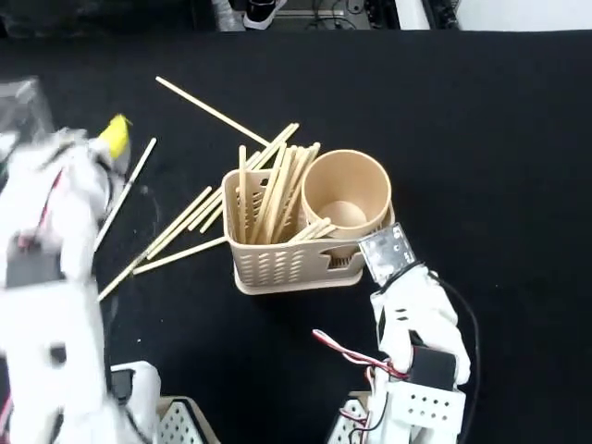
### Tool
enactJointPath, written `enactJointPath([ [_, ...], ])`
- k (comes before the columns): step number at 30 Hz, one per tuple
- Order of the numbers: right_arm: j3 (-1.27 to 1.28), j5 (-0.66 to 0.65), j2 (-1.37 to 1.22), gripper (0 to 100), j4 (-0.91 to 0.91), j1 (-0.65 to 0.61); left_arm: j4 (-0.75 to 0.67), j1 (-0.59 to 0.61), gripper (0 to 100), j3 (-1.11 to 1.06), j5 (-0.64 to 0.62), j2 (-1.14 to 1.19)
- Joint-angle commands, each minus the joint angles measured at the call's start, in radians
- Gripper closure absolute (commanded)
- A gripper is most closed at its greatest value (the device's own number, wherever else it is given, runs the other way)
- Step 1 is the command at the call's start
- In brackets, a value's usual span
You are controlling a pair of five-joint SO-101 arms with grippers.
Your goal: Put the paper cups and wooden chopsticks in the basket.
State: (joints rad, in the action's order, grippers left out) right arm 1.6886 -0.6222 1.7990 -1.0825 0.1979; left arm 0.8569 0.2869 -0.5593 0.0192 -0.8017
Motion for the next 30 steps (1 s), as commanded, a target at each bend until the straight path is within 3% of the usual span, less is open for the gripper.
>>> enactJointPath([
  [1, -0.002, -0.008, 0.044, 98.6, -0.003, -0.006, -0.002, 0.013, 75, 0.168, 0.169, 0.338],
  [7, -0.002, -0.008, 0.042, 98.6, -0.003, -0.005, 0.020, 0.039, 75, 0.404, 0.207, 0.730],
  [18, -0.002, -0.008, 0.042, 98.6, -0.003, -0.005, 0.456, 0.028, 75, 1.153, 0.207, 1.412],
  [24, -0.002, -0.008, 0.042, 98.6, -0.003, -0.005, 0.594, 0.039, 76, 1.541, 0.207, 1.725],
  [30, -0.002, -0.008, 0.042, 98.6, -0.003, -0.005, 0.756, 0.041, 93, 1.916, 0.207, 1.956],
])
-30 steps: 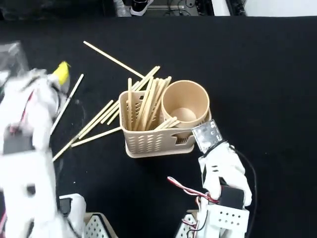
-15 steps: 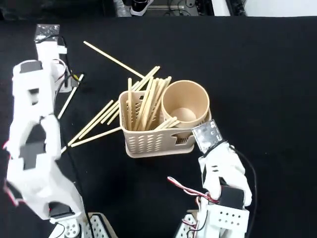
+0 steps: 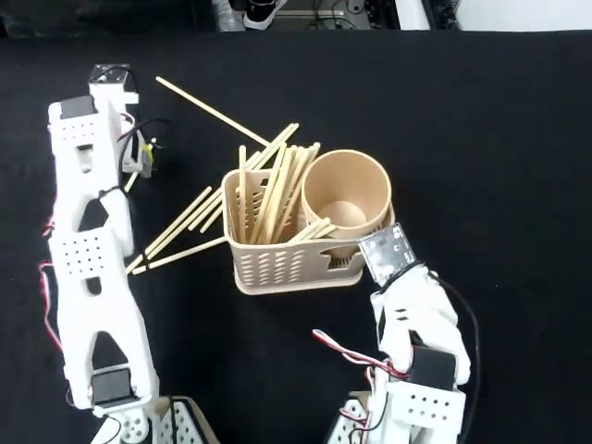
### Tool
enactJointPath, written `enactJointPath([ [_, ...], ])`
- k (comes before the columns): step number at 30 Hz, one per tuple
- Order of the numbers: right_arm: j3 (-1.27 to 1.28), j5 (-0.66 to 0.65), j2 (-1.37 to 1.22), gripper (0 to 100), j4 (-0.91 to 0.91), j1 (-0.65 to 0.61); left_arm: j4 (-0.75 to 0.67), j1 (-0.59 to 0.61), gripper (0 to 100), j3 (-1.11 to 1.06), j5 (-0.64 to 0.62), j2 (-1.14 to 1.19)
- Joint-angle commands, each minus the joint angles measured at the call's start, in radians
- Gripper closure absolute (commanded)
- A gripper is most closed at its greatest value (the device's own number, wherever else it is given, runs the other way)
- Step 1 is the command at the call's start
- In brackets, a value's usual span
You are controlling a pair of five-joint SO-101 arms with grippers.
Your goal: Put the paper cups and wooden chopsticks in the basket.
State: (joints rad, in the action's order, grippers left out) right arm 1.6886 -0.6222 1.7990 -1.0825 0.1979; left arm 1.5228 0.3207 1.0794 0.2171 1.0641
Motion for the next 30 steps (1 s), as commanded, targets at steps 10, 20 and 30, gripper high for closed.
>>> enactJointPath([
  [10, -0.002, -0.008, 0.044, 98.6, -0.003, -0.005, 0.241, -0.027, 97, 0.562, 0.003, 0.118],
  [20, -0.002, -0.006, 0.044, 98.6, -0.002, -0.005, 0.242, -0.099, 97, 0.223, -0.157, -0.334],
  [30, -0.002, -0.006, 0.045, 98.6, -0.003, -0.005, 0.163, -0.208, 97, -0.479, -0.130, -1.046],
])
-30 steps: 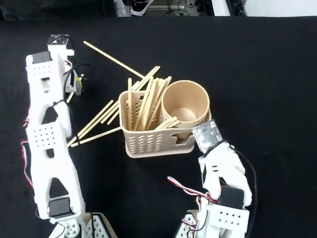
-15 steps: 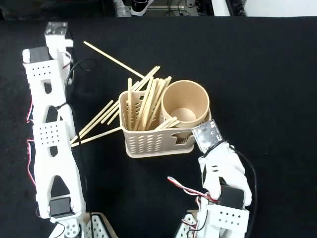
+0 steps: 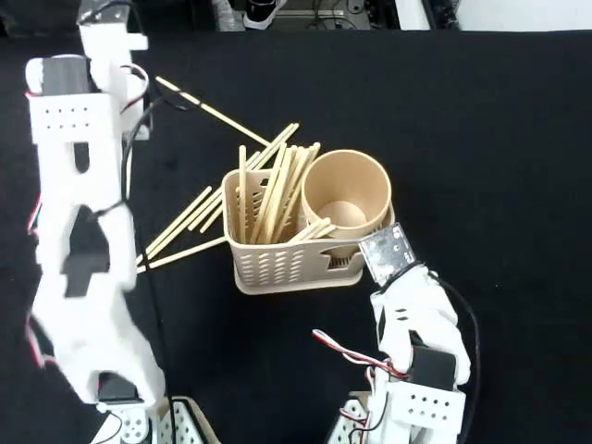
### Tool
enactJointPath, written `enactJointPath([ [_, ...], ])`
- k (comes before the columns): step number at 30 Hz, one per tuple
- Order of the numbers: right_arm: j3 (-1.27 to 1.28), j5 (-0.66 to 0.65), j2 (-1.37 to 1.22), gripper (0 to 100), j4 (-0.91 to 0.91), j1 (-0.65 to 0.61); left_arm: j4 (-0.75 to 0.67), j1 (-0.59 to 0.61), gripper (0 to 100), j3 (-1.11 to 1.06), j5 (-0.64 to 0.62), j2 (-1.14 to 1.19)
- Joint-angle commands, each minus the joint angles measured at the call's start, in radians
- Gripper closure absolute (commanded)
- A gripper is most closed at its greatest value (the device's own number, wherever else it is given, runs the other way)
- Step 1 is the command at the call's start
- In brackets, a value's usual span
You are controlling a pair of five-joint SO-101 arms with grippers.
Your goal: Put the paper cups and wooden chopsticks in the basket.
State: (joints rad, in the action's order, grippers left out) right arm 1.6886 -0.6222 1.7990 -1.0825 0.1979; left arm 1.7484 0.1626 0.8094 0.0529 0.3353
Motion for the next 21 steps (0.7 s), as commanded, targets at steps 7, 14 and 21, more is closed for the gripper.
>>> enactJointPath([
  [7, -0.002, -0.008, 0.044, 98.6, -0.003, -0.006, -0.345, -0.133, 97, -0.730, 0.038, -0.798],
  [14, -0.002, -0.008, 0.044, 98.6, -0.003, -0.006, -0.787, -0.225, 97, -1.257, 0.034, -1.364],
  [21, -0.002, -0.008, 0.044, 98.6, -0.003, -0.006, -1.220, -0.420, 97, -1.669, 0.032, -1.900],
])
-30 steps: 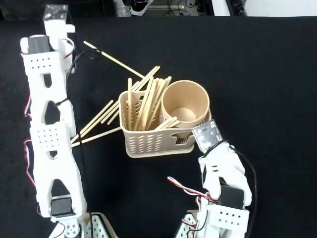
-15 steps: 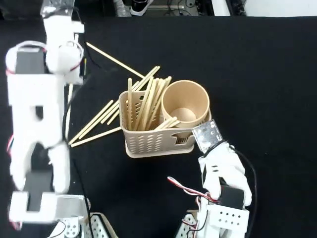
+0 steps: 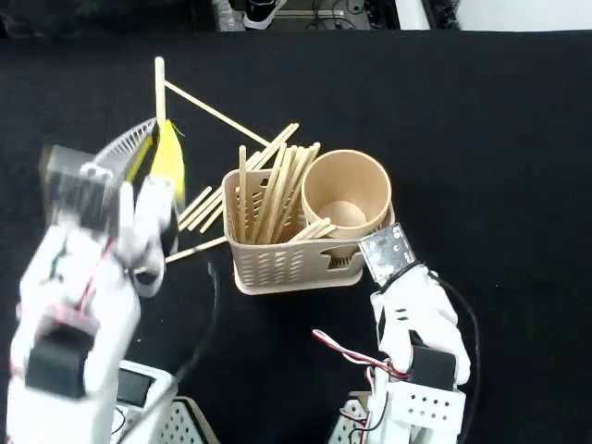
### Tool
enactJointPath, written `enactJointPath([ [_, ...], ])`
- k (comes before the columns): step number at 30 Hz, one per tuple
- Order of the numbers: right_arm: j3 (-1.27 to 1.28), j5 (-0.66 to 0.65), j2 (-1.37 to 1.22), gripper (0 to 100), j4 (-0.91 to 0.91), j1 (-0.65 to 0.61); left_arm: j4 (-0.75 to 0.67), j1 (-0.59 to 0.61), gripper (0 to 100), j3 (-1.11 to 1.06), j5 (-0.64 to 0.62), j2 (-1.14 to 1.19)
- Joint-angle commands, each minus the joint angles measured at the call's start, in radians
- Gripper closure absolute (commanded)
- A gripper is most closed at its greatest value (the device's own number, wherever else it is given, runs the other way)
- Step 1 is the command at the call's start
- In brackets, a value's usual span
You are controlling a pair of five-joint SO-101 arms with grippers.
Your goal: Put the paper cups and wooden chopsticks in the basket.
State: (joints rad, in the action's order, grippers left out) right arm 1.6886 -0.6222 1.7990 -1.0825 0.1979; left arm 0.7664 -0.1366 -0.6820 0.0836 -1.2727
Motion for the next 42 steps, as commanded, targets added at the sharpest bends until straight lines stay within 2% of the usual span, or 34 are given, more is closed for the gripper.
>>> enactJointPath([
  [1, -0.002, -0.008, 0.044, 98.6, -0.003, -0.006, -0.287, -0.160, 97, -0.197, 0.002, -0.350],
  [3, -0.002, -0.008, 0.044, 98.6, -0.003, -0.006, -0.356, -0.229, 97, -0.209, 0.002, -0.427],
  [5, -0.002, -0.008, 0.044, 98.6, -0.003, -0.006, -0.365, -0.272, 97, -0.171, 0.000, -0.433],
  [11, -0.002, -0.006, 0.044, 98.6, -0.003, -0.006, -0.367, -0.337, 97, -0.067, -0.133, -0.244],
  [19, -0.002, -0.006, 0.044, 98.6, -0.003, -0.005, -0.370, -0.329, 97, -0.160, -0.164, -0.078],
  [26, -0.002, -0.006, 0.044, 98.6, -0.003, -0.005, -0.356, -0.232, 96, -0.272, -0.163, -0.077],
  [30, -0.002, -0.008, 0.044, 98.6, -0.003, -0.005, -0.078, -0.211, 75, -0.165, -0.209, -0.068],
  [32, -0.002, -0.008, 0.044, 98.6, -0.003, -0.005, 0.041, -0.205, 76, -0.065, -0.256, -0.066],
  [36, -0.002, -0.008, 0.044, 98.6, -0.003, -0.005, 0.212, -0.193, 76, 0.125, -0.253, -0.066],
  [38, -0.002, -0.008, 0.044, 98.6, -0.003, -0.005, 0.261, -0.099, 75, 0.186, -0.250, -0.048],
  [42, -0.002, -0.008, 0.044, 98.6, -0.003, -0.005, 0.302, 0.194, 76, 0.259, -0.184, 0.117],
])
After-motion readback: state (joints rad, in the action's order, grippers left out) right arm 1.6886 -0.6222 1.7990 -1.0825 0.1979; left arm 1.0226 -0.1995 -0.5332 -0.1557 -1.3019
